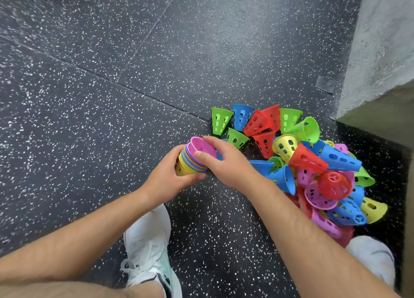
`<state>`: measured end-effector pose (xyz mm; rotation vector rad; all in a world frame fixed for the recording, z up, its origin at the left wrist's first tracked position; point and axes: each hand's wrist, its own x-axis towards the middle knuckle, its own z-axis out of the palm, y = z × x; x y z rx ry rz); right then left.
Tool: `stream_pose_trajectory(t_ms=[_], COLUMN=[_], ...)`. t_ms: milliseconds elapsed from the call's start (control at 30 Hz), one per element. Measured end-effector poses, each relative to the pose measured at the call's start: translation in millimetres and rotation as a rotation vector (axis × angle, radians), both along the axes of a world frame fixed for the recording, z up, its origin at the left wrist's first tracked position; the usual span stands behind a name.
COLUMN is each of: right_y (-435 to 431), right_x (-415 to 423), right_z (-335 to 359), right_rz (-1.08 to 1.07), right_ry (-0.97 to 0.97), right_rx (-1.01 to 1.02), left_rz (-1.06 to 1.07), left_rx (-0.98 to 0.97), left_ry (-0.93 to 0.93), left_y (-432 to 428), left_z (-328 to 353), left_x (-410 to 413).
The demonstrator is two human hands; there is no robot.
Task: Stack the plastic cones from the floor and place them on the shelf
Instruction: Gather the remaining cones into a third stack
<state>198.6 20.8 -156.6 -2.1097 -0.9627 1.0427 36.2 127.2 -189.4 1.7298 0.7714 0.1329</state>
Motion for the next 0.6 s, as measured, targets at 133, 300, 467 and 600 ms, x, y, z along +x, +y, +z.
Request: stream_pose_trajectory(t_ms=[133, 300, 467, 600], right_y=[3, 11, 5, 0], right_x=[-3, 12, 16, 2], right_z=[-3, -5, -30, -41], right_rz=[0.21, 0.012, 0.231, 0.176], right_ry=[-0.102, -0.362, -0.677, -0.686], right_rx=[-0.092, 0.098, -0.176, -0.177], left_rz=[0.015, 0.047, 0.043, 0.038], left_rx=[-0.003, 0.01, -0.005, -0.003], left_ry=[0.008, 0.06, 0.089, 0.099], left_y=[3, 3, -6, -9], left_z=[-2, -11, -21, -29], left_x=[-8, -20, -29, -37])
